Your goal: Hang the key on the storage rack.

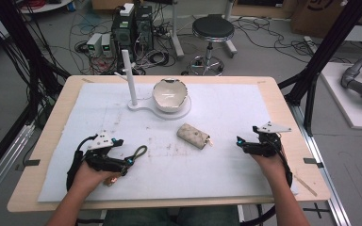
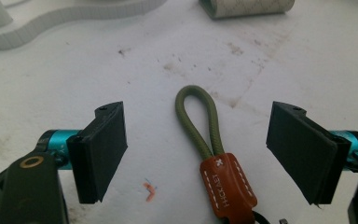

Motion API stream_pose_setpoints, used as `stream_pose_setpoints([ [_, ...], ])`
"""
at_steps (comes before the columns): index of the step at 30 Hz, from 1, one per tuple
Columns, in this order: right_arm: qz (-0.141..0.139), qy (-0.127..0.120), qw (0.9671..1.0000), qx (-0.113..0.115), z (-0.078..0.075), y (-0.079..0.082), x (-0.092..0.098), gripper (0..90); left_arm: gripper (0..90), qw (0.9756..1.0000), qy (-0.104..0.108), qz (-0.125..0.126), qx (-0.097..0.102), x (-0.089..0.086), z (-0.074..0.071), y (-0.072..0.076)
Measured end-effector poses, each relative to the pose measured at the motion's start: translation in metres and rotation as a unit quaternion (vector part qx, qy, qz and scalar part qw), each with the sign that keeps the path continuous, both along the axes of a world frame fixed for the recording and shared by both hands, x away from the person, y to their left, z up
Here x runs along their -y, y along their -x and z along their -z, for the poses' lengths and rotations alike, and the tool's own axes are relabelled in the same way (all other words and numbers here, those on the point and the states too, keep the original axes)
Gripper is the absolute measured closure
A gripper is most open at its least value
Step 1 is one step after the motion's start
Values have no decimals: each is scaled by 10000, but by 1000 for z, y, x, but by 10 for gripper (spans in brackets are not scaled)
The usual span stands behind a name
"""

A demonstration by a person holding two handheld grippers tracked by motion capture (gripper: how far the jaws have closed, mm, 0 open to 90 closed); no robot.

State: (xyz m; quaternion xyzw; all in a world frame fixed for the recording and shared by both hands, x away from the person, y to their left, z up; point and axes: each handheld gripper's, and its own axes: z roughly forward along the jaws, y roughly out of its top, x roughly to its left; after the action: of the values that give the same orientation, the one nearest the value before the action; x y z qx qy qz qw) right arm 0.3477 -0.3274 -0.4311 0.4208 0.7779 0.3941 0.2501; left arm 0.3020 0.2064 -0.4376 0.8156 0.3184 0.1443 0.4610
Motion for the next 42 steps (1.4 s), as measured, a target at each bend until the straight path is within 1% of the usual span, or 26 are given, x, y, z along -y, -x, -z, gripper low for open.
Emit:
stream_pose_setpoints([
  [4,-1,11,10000,34,0,0,0,184,201,9997,-179,-15,-137,3,3,1],
  [5,-1,11,10000,34,0,0,0,184,203,9997,-179,-15,-137,3,3,1],
  [6,-5,4,10000,8,0,0,-1,184,206,9995,-259,-6,-173,3,4,1],
  [7,-19,8,10000,10,0,0,-1,184,212,9995,-259,-6,-173,3,4,1],
  [11,-38,31,10000,-3,1,-1,-2,184,241,9981,-437,-42,-431,2,10,1],
  [13,-50,56,10000,11,1,-1,-3,184,245,9975,-487,-28,-507,2,12,1],
  [16,-37,53,10000,4,1,-1,-2,184,281,9970,-535,18,-566,4,13,2],
  [17,-36,46,10000,-1,1,-1,-2,184,290,9967,-579,50,-574,5,13,2],
  [19,-24,35,10000,-6,0,-1,-2,184,309,9963,-669,-7,-539,6,13,3],
  [22,-38,53,10000,12,1,-2,-2,184,361,9963,-675,-48,-526,5,12,5],
  [25,-37,50,10000,21,1,-3,-3,184,374,9963,-704,-55,-498,6,13,7],
  [26,-33,34,10000,8,1,-3,-3,184,381,9958,-793,-37,-448,7,12,8],
  [27,-33,34,10000,8,1,-3,-3,184,386,9958,-793,-37,-448,7,12,8],
  [28,-42,48,10000,2,2,-4,-3,184,400,9954,-847,-29,-440,8,12,9],
  [30,-54,49,10000,-6,2,-4,-4,184,442,9951,-876,13,-454,9,11,10],
  [34,-63,62,10000,-8,2,-3,-4,184,525,9949,-893,94,-465,11,10,12],
  [37,-51,54,10000,1,2,-4,-4,184,571,9946,-925,147,-458,12,9,12],
  [38,-48,48,10000,2,2,-4,-4,184,591,9946,-935,193,-416,12,9,13],
  [39,-54,49,10000,13,2,-5,-4,184,614,9946,-935,193,-416,12,9,13],
  [42,-64,58,10000,-5,3,-5,-5,184,635,9949,-891,160,-436,12,9,13],
])
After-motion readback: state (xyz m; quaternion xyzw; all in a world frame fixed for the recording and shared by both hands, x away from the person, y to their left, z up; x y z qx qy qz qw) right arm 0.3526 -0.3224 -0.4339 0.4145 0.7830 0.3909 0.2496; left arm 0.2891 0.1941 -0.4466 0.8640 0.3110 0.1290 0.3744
